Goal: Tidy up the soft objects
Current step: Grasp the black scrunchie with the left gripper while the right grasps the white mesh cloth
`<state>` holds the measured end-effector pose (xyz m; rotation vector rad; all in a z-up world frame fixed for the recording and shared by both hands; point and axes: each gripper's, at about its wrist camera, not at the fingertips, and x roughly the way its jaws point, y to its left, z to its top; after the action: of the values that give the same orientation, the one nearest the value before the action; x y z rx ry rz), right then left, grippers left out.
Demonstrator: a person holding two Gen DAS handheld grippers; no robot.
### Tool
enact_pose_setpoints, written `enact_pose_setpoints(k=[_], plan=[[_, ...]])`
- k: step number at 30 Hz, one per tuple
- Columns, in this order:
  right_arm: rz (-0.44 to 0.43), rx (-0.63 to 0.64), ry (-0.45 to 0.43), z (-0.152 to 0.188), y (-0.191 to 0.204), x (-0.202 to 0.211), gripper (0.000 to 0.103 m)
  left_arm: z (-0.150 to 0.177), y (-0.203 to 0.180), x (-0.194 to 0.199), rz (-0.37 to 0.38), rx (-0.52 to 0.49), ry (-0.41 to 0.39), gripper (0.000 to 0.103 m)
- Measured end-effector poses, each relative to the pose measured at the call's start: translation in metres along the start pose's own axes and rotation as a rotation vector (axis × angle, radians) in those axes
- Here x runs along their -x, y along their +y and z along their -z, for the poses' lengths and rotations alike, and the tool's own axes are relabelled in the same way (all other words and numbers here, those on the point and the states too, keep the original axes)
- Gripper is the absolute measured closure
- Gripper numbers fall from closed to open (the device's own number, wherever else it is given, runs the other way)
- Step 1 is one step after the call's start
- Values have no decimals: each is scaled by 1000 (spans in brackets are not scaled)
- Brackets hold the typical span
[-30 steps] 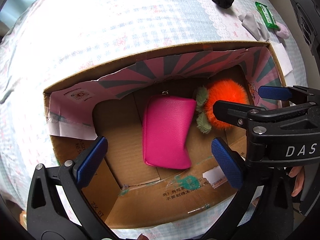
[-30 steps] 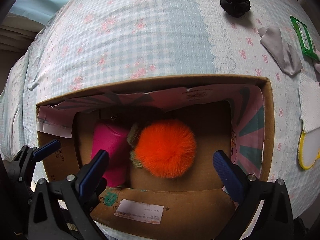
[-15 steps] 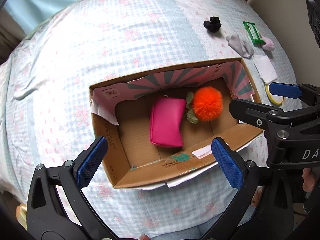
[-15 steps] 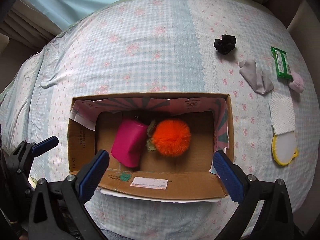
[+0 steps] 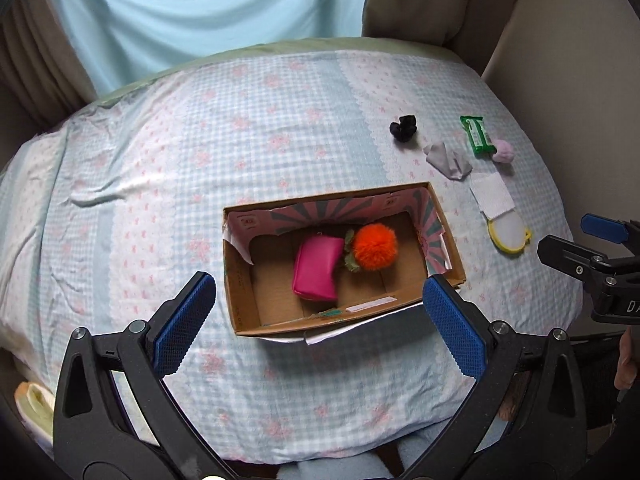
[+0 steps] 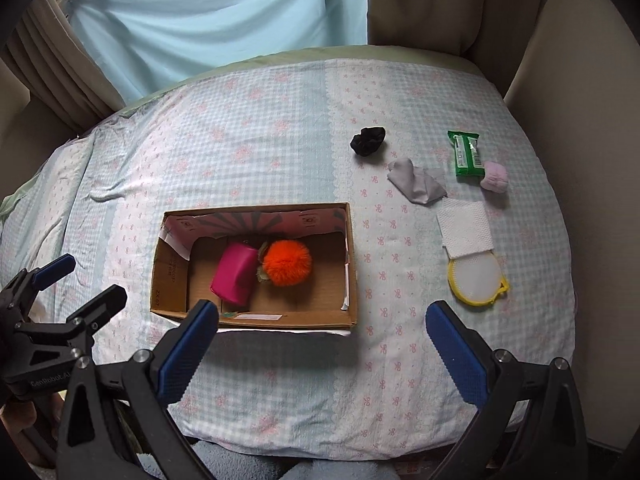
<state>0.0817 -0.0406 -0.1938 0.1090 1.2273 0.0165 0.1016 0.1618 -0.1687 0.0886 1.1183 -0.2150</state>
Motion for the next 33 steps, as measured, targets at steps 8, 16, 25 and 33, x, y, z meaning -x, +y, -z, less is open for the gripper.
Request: enact_pose_setpoints(k=[8, 16, 25, 33], plan=[[14, -21, -69, 8, -92, 28, 0, -29, -82, 12, -5, 58, -65, 0], [-10, 36, -79, -12, -185, 23, 0, -62, -177, -12, 12, 127, -67, 0], [-29, 13, -50, -39, -245, -5, 0, -106, -224, -58, 12, 150, -26, 0], [-22, -25, -13, -59, -265, -58, 0, -154, -228, -136, 8, 128, 40, 0]])
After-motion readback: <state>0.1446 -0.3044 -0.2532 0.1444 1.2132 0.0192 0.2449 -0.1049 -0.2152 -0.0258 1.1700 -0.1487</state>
